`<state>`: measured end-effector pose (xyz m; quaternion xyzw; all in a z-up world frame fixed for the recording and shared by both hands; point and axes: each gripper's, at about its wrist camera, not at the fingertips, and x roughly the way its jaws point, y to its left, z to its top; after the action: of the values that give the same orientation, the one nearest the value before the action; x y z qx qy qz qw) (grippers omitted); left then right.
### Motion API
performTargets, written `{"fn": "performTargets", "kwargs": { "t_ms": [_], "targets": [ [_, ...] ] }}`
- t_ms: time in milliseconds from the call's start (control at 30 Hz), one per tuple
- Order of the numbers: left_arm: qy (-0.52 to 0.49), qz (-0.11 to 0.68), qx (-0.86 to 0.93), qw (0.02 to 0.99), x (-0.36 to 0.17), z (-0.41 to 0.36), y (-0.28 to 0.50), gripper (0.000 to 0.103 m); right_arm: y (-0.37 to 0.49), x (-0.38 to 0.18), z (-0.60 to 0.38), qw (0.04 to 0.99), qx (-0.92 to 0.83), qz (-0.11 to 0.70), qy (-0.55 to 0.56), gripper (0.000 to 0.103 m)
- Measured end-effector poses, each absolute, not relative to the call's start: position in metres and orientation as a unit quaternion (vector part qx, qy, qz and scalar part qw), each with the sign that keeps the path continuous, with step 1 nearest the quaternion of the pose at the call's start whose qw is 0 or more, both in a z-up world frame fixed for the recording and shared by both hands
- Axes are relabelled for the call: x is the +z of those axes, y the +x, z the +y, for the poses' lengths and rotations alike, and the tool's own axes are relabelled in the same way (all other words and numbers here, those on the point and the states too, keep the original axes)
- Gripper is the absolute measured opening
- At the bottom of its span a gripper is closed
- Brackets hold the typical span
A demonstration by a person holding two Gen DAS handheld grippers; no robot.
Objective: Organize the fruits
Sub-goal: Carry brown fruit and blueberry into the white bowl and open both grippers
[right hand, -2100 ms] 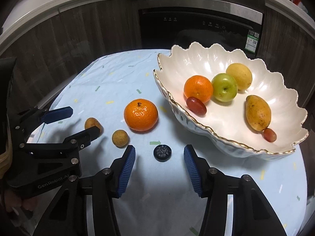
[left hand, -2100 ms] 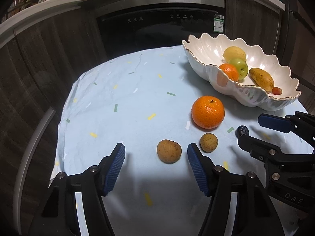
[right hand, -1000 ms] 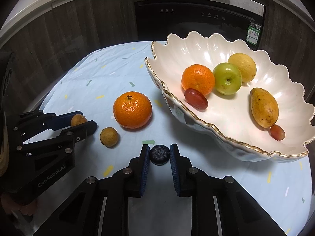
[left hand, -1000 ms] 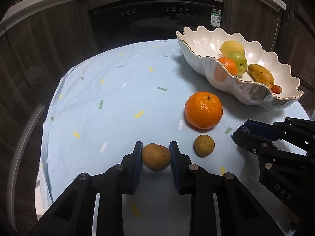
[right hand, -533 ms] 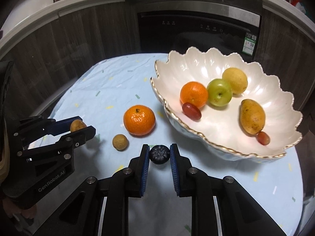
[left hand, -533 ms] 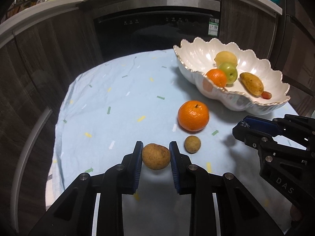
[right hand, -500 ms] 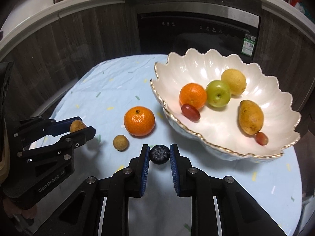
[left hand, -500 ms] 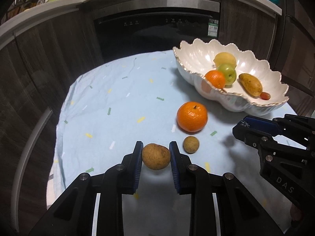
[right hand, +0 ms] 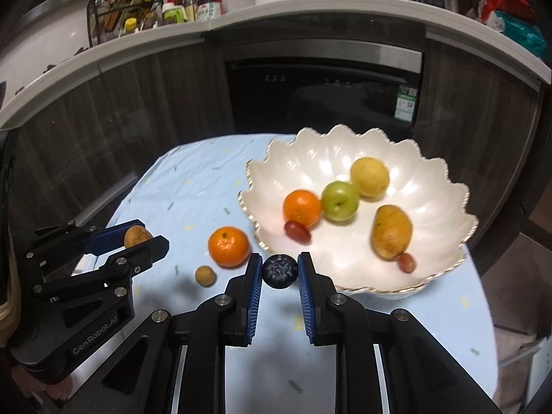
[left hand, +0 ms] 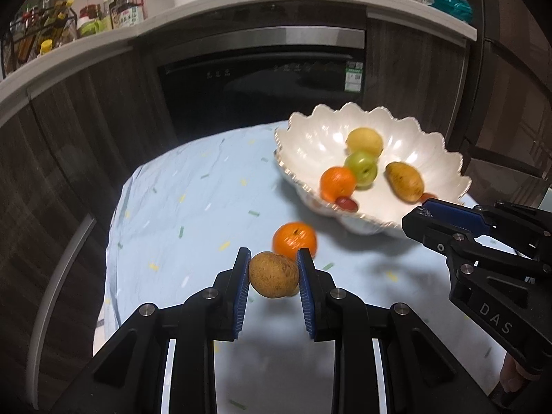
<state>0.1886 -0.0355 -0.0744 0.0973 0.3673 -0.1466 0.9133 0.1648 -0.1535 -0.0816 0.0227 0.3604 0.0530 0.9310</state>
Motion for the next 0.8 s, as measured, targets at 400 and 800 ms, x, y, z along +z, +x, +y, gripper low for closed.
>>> {"fn": "performTargets", "kwargs": {
  "t_ms": [400, 800],
  "targets": [
    [0.098, 0.350, -0.169, 0.916, -0.049, -0.078, 0.192, 0.027, 0.160, -0.056, -0.199, 0.941, 0.018, 0.335, 0.032, 0.022],
    [0.098, 0.342, -0.189, 0.915, -0.038, -0.115, 0.207, 0.027, 0.168, -0.044, -0.239, 0.947, -0.011, 0.320, 0.037, 0.022]
  ]
}}
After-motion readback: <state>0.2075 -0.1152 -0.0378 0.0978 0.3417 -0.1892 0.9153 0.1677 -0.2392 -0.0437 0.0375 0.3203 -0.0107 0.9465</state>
